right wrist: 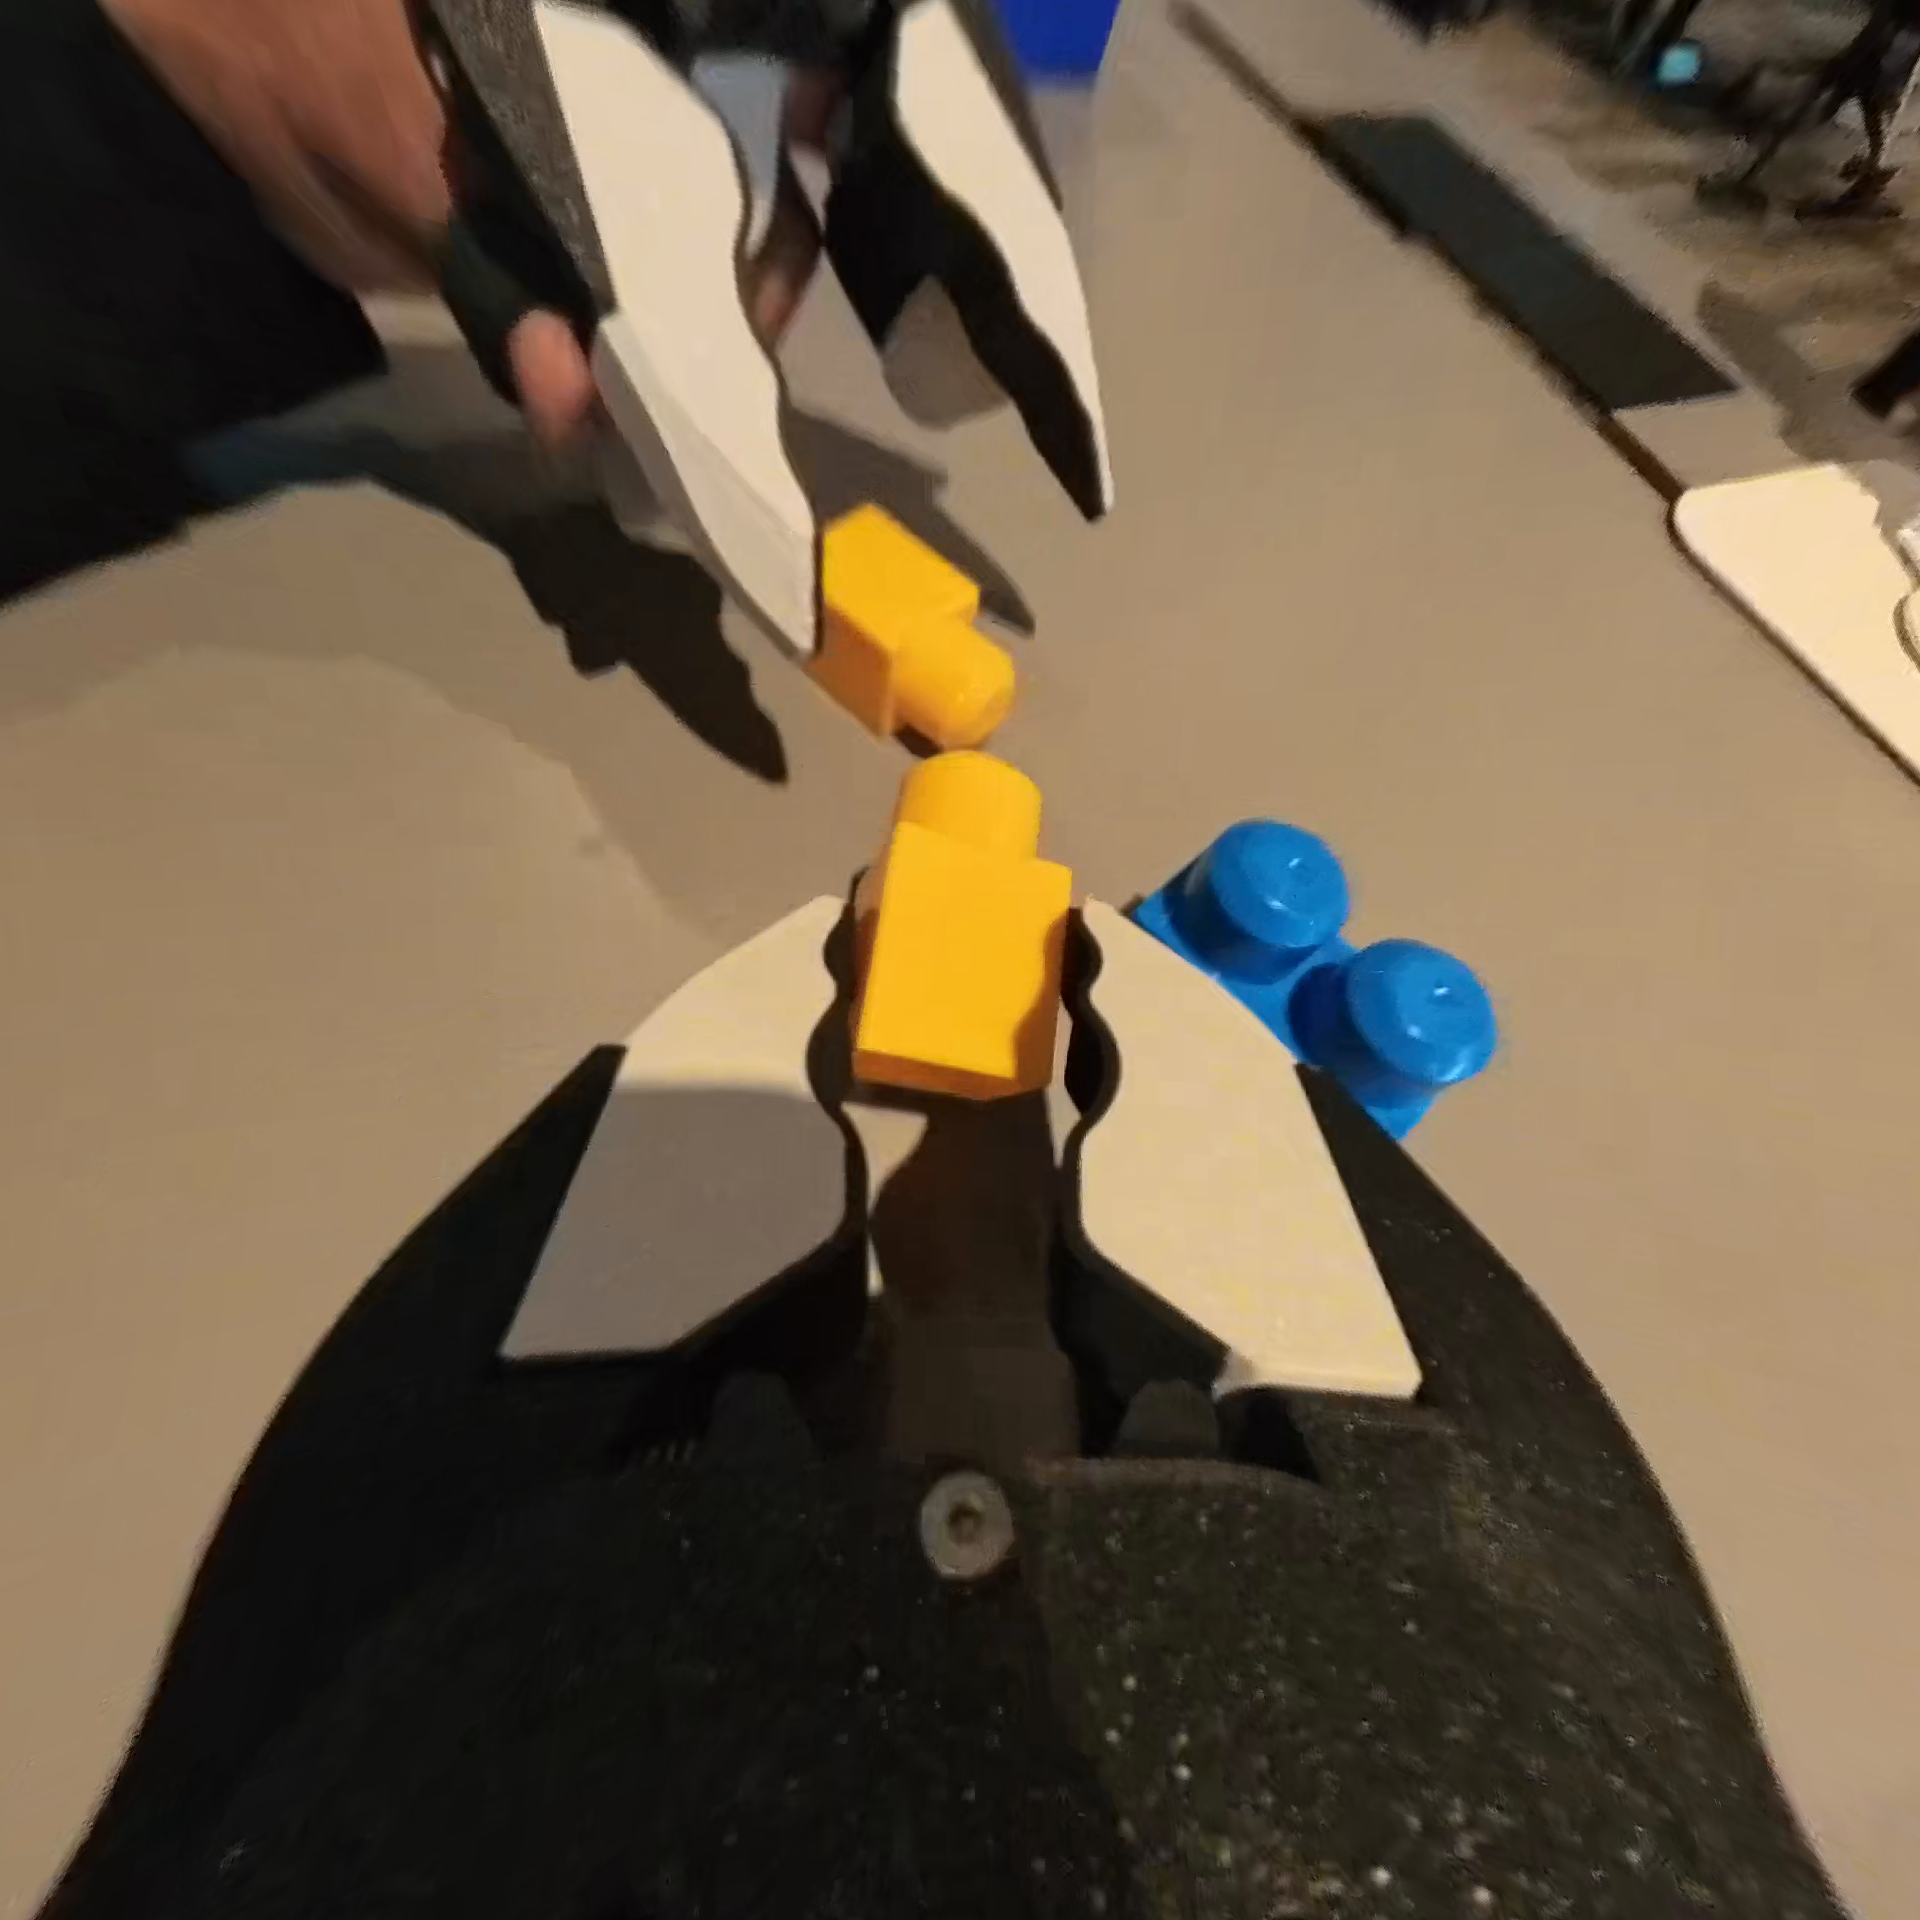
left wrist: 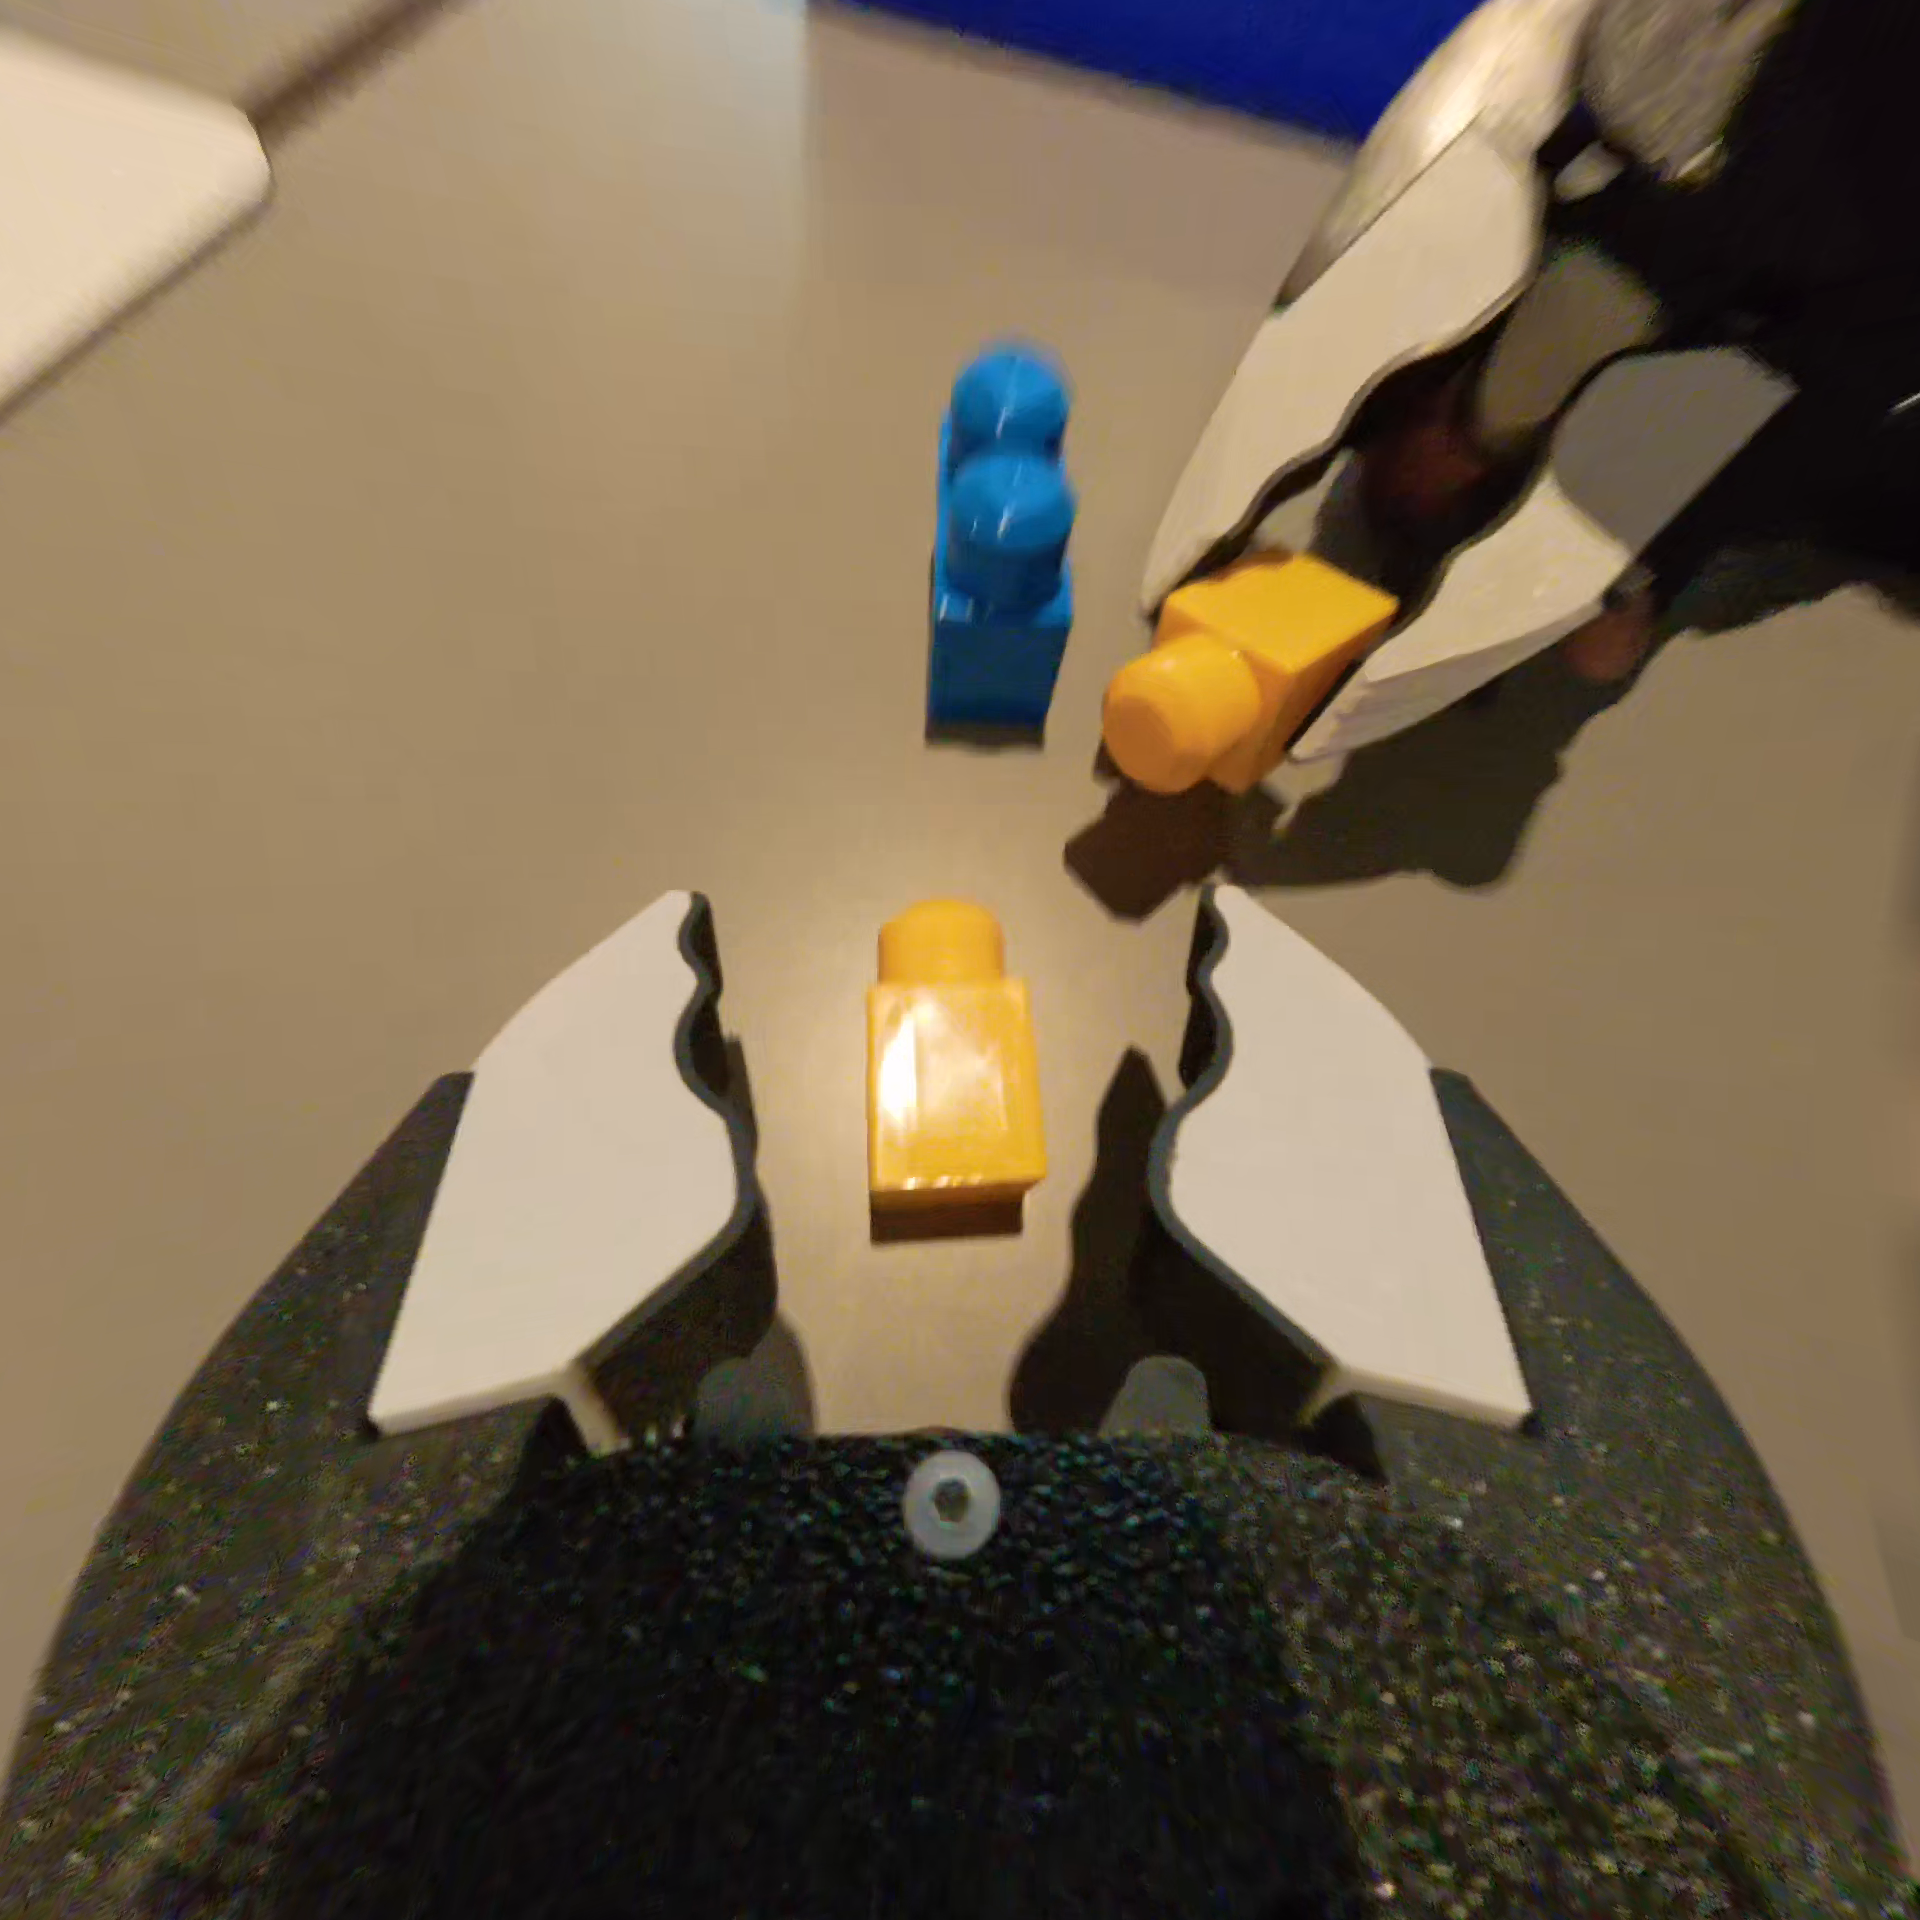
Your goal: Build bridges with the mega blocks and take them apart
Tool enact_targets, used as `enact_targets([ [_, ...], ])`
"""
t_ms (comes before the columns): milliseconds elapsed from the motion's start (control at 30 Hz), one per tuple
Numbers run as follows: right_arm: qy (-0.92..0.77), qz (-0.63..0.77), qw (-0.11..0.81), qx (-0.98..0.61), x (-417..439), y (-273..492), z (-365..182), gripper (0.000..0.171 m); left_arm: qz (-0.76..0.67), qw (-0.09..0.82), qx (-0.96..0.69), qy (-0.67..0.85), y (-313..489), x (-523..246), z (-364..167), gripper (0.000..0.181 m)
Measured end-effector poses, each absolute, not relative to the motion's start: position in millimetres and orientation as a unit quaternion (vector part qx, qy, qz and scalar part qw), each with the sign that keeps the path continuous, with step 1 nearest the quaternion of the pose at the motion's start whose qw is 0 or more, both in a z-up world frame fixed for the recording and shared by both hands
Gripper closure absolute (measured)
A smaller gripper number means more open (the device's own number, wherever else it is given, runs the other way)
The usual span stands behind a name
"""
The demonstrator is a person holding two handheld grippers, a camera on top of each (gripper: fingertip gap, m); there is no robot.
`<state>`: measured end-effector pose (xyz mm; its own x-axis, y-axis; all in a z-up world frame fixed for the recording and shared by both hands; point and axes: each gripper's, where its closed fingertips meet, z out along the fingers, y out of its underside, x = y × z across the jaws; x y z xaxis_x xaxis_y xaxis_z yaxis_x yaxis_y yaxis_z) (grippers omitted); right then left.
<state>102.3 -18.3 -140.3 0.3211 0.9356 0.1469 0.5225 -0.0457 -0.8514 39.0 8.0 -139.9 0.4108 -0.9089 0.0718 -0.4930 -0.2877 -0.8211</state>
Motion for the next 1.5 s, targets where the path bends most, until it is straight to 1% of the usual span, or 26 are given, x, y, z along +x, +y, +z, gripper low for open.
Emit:
enact_targets([
  [33,-0.524,0.266,0.459,-0.667,103.3,-19.4,-127.3,0.133,-0.301,0.399,-0.731,0.465,5.6,45.1,-125.1,0.097],
  [100,-0.505,0.321,0.504,-0.623,106.9,-23.0,-98.7,0.133,-0.367,0.439,-0.675,0.466,-6.6,62.7,-96.0,0.107],
  [200,-0.492,0.376,0.539,-0.571,112.3,-31.1,-72.2,0.133,-0.463,0.444,-0.607,0.469,-30.1,91.1,-69.2,0.119],
  [333,-0.502,0.354,0.574,-0.541,115.9,-32.9,-67.1,0.133,-0.543,0.438,-0.562,0.444,-39.9,115.3,-55.0,0.132],
  [500,-0.501,0.361,0.589,-0.521,118.0,-36.6,-62.9,0.133,-0.550,0.430,-0.563,0.442,-39.6,125.6,-64.9,0.148],
  [767,-0.511,0.315,0.604,-0.524,125.9,-28.5,-68.5,0.132,-0.509,0.458,-0.579,0.444,-31.8,131.1,-71.1,0.149],
  [800,-0.514,0.307,0.606,-0.524,127.0,-26.6,-69.4,0.127,-0.502,0.465,-0.580,0.442,-30.3,130.8,-70.0,0.149],
  [833,-0.516,0.302,0.604,-0.528,127.9,-24.4,-71.4,0.119,-0.497,0.474,-0.579,0.438,-28.8,129.8,-67.5,0.149],
  [933,-0.508,0.316,0.583,-0.550,129.9,-18.0,-75.6,0.081,-0.471,0.500,-0.584,0.433,-23.7,124.4,-62.4,0.150],
  [1033,-0.476,0.335,0.595,-0.555,135.4,-10.5,-67.5,0.061,-0.449,0.518,-0.588,0.430,-18.6,120.5,-61.3,0.149],
  [1133,-0.441,0.361,0.611,-0.550,141.5,-5.1,-57.1,0.054,-0.450,0.544,-0.573,0.416,-15.4,118.9,-55.3,0.149],
  [1267,-0.391,0.377,0.648,-0.533,150.8,2.9,-38.7,0.054,-0.461,0.562,-0.553,0.406,-17.1,123.4,-47.8,0.149],
  [1400,-0.359,0.403,0.665,-0.516,155.3,3.4,-25.4,0.057,-0.465,0.585,-0.538,0.390,-20.4,132.4,-38.2,0.150],
  [1500,-0.354,0.397,0.662,-0.529,154.0,9.8,-27.8,0.055,-0.456,0.600,-0.535,0.382,-20.3,137.3,-35.0,0.150],
])
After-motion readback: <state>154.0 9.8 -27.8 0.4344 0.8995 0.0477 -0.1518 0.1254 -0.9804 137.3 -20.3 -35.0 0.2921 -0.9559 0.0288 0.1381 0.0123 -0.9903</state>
